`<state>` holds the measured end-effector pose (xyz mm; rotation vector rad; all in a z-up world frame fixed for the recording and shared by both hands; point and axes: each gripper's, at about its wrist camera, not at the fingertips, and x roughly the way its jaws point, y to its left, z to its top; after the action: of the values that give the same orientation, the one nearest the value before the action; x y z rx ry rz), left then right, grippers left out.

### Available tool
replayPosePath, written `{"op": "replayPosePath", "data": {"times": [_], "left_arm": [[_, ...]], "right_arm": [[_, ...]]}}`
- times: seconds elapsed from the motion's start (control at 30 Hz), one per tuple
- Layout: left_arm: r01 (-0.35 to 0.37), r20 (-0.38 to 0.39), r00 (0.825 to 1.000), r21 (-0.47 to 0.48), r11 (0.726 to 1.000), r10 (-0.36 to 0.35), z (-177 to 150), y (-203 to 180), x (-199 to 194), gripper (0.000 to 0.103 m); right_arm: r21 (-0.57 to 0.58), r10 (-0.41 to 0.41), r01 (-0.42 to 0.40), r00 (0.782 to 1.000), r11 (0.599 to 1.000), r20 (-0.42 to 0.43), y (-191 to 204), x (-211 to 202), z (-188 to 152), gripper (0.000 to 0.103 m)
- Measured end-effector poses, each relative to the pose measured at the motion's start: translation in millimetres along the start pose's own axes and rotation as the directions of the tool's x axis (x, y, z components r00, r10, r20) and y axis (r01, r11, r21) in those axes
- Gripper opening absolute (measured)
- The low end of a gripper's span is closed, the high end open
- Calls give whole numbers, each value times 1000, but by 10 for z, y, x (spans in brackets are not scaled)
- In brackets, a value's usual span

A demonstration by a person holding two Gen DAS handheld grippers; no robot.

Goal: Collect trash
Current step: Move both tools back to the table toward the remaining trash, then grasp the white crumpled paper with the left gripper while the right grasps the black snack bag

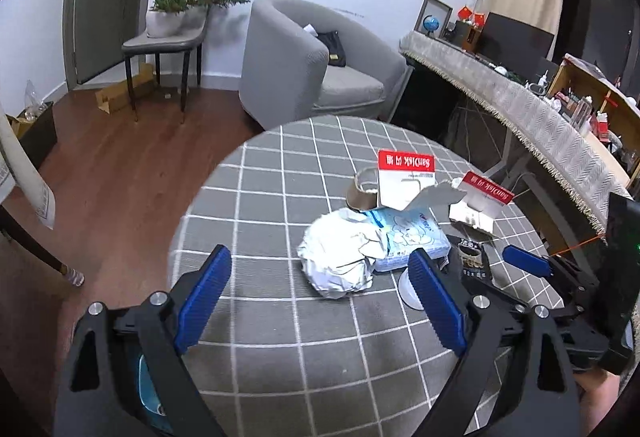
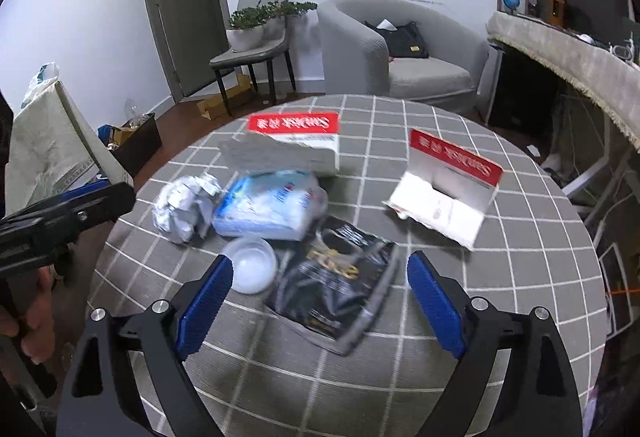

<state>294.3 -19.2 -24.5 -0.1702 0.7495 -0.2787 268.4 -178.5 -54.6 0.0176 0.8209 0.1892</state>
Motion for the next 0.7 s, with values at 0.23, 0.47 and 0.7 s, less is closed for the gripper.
{"op": "replayPosePath", "data": {"times": [0.23, 0.47, 0.7], "left_arm": [[-20, -35, 999, -19, 1000, 19, -10, -82, 280, 87], [-5, -74, 997, -44, 999, 2, 54, -46, 466, 66], [41, -104, 993, -71, 997, -49, 92, 0, 583, 53]], "right_arm": [[21, 25, -24, 999, 999, -22, -141, 4, -40, 92], [46, 64, -62, 997, 997, -43, -226, 68, 55, 93], [51, 52, -49, 996, 997, -68, -202, 172, 143, 93]]}}
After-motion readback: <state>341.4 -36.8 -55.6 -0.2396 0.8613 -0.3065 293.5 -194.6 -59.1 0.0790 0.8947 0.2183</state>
